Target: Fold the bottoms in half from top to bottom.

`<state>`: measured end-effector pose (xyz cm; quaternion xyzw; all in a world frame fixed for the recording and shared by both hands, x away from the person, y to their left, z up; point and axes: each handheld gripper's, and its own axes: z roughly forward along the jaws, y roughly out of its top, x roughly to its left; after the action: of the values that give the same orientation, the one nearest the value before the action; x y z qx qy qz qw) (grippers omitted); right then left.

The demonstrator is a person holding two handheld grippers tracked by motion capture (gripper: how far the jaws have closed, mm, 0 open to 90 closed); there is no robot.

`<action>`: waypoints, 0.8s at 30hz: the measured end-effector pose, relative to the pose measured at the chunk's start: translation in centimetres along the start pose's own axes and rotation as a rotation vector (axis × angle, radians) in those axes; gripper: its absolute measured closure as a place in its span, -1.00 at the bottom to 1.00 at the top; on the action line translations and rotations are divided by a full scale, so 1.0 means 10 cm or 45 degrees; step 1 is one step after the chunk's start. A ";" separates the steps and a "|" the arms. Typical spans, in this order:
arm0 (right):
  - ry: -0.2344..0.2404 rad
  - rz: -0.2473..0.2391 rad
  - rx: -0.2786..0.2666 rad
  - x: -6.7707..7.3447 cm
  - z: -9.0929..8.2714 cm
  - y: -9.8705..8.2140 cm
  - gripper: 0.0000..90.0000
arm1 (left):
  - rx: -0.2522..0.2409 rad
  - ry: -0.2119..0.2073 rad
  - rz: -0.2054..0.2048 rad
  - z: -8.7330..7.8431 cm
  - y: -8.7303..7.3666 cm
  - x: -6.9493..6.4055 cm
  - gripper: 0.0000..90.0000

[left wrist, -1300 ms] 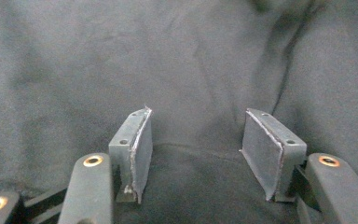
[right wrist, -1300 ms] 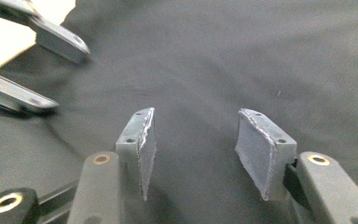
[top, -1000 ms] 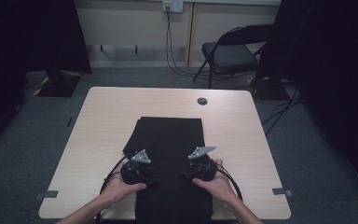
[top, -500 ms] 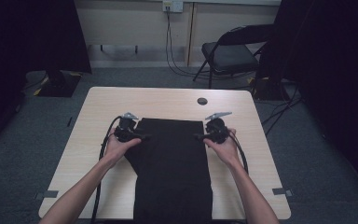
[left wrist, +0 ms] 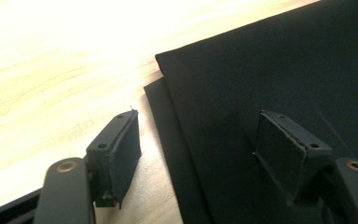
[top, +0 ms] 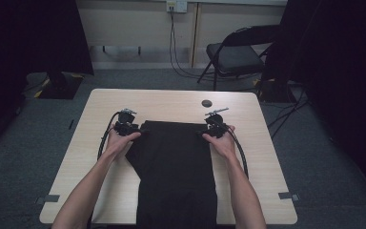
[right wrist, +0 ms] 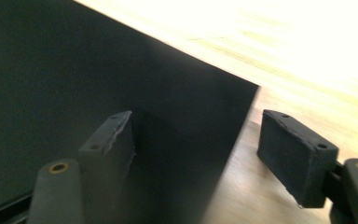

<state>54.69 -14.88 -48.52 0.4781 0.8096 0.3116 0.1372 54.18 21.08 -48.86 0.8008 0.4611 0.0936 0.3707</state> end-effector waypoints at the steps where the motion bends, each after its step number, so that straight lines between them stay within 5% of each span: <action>1: -0.026 -0.038 0.011 0.05 0.02 0.01 -0.42 | 0.007 0.022 0.028 0.01 0.00 -0.03 -0.32; 2: -0.040 -0.077 0.013 0.09 0.03 0.02 -0.34 | 0.017 0.024 0.058 0.02 0.01 -0.06 -0.30; 6: -0.020 -0.079 -0.021 0.24 0.07 0.05 0.01 | 0.014 0.055 0.156 0.05 0.01 -0.20 0.11; 8: 0.008 -0.083 -0.022 0.30 0.07 0.07 0.48 | 0.012 0.016 0.146 0.06 0.00 -0.23 0.48; 11: 0.081 -0.042 -0.032 0.35 0.09 0.07 0.84 | 0.006 -0.038 0.118 0.05 -0.01 -0.24 0.88; 14: 0.153 0.016 -0.039 0.33 0.08 0.08 0.88 | -0.010 -0.076 0.065 0.03 0.01 -0.20 0.93; 18: 0.174 0.053 -0.133 0.25 -0.10 0.29 0.90 | -0.131 -0.106 -0.029 -0.14 0.19 -0.09 0.94; 24: 0.145 0.014 -0.262 0.22 -0.50 0.77 0.93 | -0.284 -0.101 0.009 -0.53 0.70 -0.12 0.94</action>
<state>56.24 -12.21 -39.61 0.4473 0.7772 0.4207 0.1376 55.60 20.73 -40.17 0.7592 0.4299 0.1140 0.4752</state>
